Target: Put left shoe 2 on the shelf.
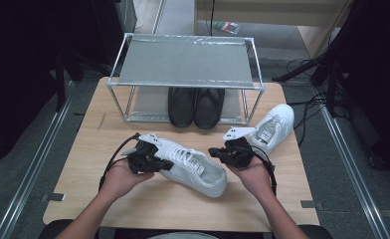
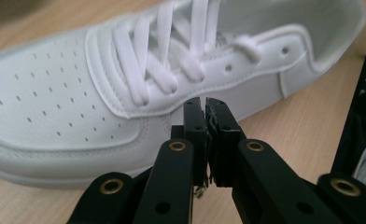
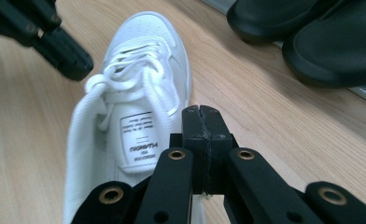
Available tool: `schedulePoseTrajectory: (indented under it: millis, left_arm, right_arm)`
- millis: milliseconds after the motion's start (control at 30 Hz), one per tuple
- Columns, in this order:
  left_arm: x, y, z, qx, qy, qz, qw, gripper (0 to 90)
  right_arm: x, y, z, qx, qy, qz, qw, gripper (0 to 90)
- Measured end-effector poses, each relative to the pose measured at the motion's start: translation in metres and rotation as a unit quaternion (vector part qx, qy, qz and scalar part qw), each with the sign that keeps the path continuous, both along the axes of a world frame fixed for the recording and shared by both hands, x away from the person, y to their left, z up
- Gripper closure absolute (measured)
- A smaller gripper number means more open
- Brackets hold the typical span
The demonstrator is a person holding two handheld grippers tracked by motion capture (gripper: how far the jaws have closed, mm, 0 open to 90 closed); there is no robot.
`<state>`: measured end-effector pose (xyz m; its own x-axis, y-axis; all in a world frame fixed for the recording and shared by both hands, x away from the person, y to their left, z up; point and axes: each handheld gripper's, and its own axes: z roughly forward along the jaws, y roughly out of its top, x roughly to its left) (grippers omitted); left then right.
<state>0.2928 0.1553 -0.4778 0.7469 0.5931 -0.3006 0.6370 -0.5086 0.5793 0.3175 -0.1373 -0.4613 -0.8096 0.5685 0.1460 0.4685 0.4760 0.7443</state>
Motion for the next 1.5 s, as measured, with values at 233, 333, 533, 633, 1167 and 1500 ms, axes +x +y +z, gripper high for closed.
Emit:
schedulePoseTrajectory:
  millis: [233,333,533,633,1167,1500]
  left_arm:
    - [0.003,-0.004,-0.008,0.005,0.004,0.006,1.0,88.7]
    - [0.004,-0.004,-0.008,0.008,0.001,0.001,1.0,88.7]
    - [0.009,-0.003,-0.009,0.004,0.005,-0.008,0.9999,88.9]
    - [0.012,-0.004,-0.009,0.005,0.004,-0.01,0.9999,89.0]
    - [0.033,-0.012,-0.011,-0.003,0.013,-0.026,0.9996,88.5]
    - [0.042,-0.017,-0.012,-0.007,0.015,-0.039,0.9991,88.1]
  right_arm:
    - [0.005,0.014,-0.007,-0.021,0.005,0.015,0.9996,90.0]
    - [0.003,0.014,-0.007,-0.019,0.009,0.015,0.9997,90.0]
    - [-0.002,0.014,-0.008,-0.017,0.009,0.013,0.9997,90.0]
    - [-0.006,0.013,-0.008,-0.014,0.012,0.013,0.9998,90.0]
    - [-0.031,0.008,-0.009,0.002,0.047,-0.018,0.9987,90.0]
    - [-0.042,0.007,-0.009,0.004,0.047,-0.036,0.9982,90.0]
